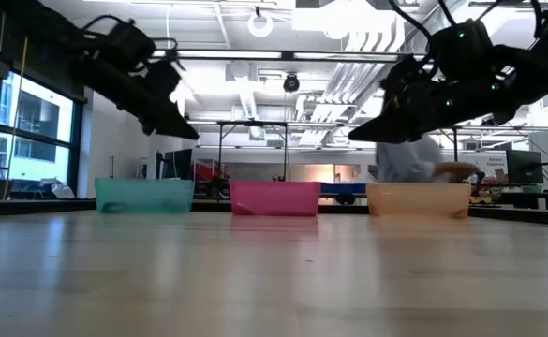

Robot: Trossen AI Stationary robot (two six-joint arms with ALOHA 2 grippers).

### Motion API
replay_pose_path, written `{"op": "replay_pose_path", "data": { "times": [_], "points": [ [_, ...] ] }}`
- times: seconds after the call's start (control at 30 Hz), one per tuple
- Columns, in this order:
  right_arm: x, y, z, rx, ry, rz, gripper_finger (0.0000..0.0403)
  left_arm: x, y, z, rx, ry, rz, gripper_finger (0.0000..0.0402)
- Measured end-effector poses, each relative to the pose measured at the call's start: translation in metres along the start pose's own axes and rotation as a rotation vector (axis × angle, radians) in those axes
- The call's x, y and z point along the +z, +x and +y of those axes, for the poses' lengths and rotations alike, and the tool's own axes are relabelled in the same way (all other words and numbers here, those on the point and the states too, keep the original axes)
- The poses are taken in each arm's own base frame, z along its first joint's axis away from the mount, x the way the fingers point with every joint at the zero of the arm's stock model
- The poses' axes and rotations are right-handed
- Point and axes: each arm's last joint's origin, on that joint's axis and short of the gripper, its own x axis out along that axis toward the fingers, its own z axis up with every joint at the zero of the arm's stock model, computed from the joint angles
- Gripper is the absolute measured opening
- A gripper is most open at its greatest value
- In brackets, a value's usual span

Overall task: Sort silverware by color (type)
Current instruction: Return to Home Position

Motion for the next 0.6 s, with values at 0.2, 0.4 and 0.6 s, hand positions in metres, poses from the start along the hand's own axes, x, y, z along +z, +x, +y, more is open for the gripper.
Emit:
{"op": "replay_pose_path", "data": {
  "times": [0.2,0.4,0.6],
  "points": [
    [-0.006,-0.005,-0.013,-0.028,0.014,0.004,0.0,-0.016,-0.013,-0.031,-0.139,0.057,-0.187,0.0],
    [-0.018,-0.029,-0.015,-0.068,0.025,-0.08,0.0,-0.042,-0.018,-0.049,-0.238,0.031,-0.292,0.0],
    [-0.029,-0.059,-0.014,-0.108,0.032,-0.141,0.0,-0.064,-0.025,-0.056,-0.284,-0.014,-0.309,0.0]
  ]
}}
